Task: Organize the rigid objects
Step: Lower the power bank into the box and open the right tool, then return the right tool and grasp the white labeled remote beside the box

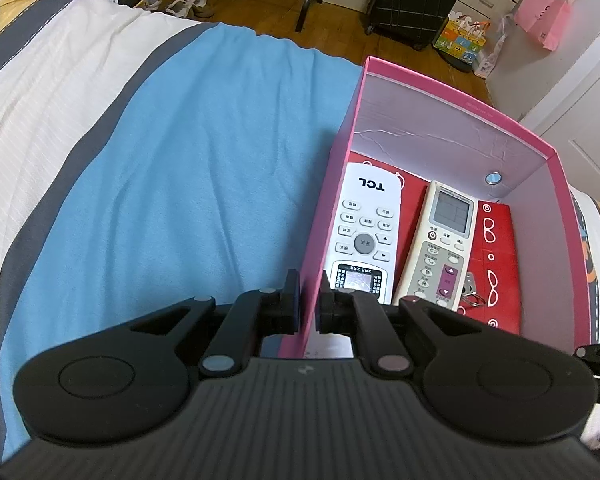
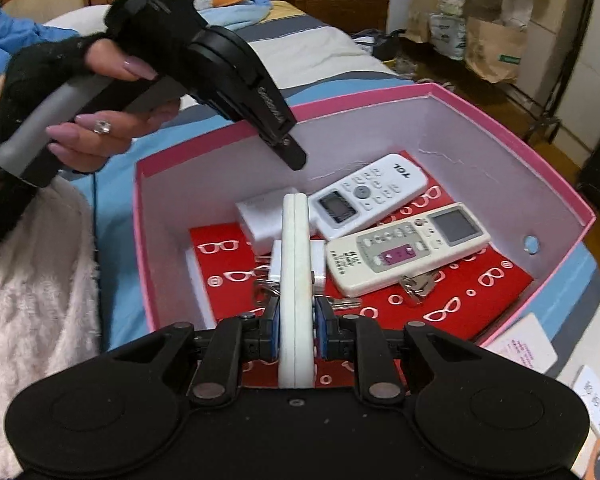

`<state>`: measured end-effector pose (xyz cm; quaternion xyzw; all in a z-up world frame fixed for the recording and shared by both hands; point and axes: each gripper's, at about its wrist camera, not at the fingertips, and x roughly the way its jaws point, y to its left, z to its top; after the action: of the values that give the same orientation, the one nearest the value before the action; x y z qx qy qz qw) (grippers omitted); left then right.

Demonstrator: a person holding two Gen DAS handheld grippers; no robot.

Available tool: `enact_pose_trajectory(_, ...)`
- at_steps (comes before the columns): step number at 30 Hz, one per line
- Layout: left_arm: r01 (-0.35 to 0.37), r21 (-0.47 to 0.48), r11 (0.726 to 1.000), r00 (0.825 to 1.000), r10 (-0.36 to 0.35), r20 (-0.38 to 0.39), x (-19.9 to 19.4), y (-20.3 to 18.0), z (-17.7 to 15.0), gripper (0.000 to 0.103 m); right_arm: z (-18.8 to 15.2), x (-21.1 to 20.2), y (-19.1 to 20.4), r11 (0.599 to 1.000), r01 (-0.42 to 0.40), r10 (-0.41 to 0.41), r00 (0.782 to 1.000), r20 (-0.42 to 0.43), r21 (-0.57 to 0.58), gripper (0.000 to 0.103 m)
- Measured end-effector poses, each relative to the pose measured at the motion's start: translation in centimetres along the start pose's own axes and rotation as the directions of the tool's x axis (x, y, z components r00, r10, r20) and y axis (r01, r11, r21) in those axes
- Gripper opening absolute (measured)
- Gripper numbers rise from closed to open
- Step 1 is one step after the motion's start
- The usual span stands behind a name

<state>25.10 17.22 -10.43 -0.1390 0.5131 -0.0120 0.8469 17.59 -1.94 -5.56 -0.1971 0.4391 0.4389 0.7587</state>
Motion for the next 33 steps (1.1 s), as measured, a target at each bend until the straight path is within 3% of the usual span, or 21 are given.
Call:
enact_pose_trajectory(5,-0.001,0.002,1.000,1.000,0.001,0.001,0.0,0.0,0.0,0.007,0.8,-0.4,-1.9,0.966,-0.185,0.178,0.982,0.056,0.180,0.029)
enact_pose_trajectory(11,-0.002,0.004,1.000,1.000,0.002,-0.002,0.0,0.0,0.0,0.007,1.5,0.7,-2.7,0.928,-0.173,0.168,0.985,0.045,0.329,0.029)
enact_pose_trajectory(15,0.000,0.004,1.000,1.000,0.000,-0.001,0.0,0.1,0.0,0.007,2.1,1.2,-2.4,0.926,-0.120,0.118,0.993,0.026,0.358,0.029)
enact_pose_trajectory(18,0.003,0.004,1.000,1.000,-0.003,-0.001,0.1,0.1,0.0,0.007,2.0,0.1,-3.0,0.907,-0.104,0.086,0.994,0.061,0.408,0.029)
enact_pose_trajectory(25,0.000,0.007,1.000,1.000,0.000,-0.003,0.1,0.1,0.0,0.007,-0.5,-8.3,-4.9,0.869,-0.031,-0.061,0.984,0.169,0.494,0.033)
enact_pose_trajectory(29,-0.009,0.031,0.999,1.000,0.009,0.009,-0.2,-0.5,-0.1,0.006,-3.0,-11.8,-7.1,0.819,0.028,-0.147,0.976,0.162,0.573,0.040)
enact_pose_trajectory(33,-0.014,0.036,0.999,1.000,0.013,0.015,-0.2,-0.6,-0.2,0.005,-6.1,-12.1,-10.2,0.751,0.054,-0.206,0.966,0.155,0.659,0.041)
